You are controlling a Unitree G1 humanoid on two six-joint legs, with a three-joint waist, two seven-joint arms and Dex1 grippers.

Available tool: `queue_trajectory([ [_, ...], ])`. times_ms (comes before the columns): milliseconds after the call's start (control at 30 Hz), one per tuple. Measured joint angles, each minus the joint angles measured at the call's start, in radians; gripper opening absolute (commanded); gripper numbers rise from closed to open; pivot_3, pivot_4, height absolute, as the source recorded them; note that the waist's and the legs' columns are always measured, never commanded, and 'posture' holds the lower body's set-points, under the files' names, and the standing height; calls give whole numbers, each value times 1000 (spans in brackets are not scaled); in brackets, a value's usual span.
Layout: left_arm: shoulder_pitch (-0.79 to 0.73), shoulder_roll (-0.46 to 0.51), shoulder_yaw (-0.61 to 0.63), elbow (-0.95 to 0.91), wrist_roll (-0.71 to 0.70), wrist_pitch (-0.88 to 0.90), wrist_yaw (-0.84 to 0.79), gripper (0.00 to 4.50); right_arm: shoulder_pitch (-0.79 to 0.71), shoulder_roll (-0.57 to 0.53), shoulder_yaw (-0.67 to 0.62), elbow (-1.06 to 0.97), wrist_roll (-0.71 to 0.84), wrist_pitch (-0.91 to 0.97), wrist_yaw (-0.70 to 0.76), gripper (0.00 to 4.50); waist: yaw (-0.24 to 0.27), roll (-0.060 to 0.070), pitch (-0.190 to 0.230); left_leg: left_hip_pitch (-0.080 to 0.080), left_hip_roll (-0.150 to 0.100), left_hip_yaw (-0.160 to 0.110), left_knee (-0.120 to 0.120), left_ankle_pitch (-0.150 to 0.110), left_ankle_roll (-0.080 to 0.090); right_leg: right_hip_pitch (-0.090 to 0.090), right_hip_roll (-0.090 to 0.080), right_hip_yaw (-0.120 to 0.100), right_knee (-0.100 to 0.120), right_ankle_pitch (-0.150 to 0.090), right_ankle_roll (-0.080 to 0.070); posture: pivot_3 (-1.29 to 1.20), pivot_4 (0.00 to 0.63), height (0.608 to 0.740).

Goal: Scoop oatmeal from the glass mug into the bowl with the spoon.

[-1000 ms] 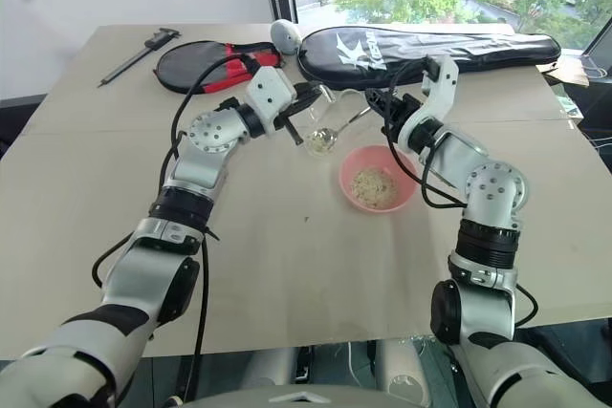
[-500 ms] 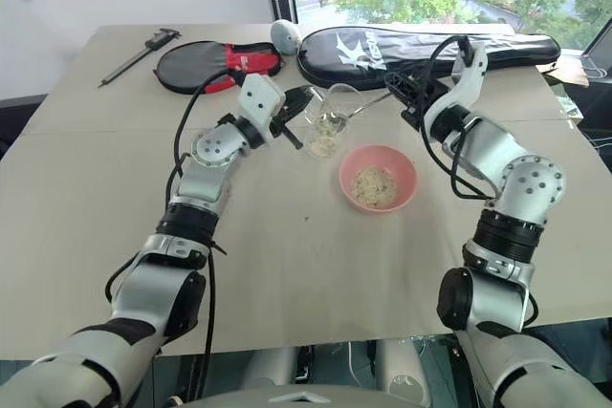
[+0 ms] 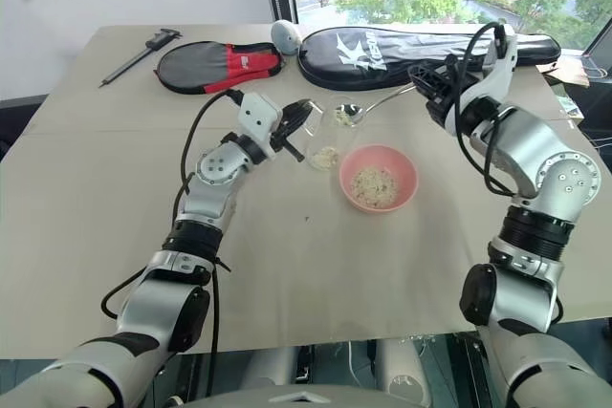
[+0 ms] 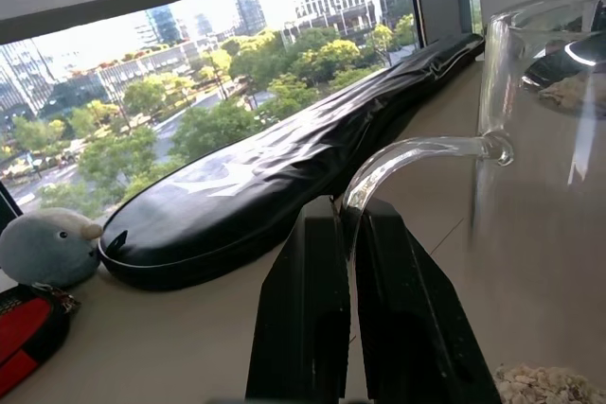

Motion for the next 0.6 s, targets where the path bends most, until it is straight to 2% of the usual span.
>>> queue_trajectory([
  [600,4,10,-2,77,5,-83,-12,84,116,-119,70,-66,238,-123,-83,0,2,0,0,0,0,0,0,0,0,0,0,1,-4,0,0,0,150,740],
])
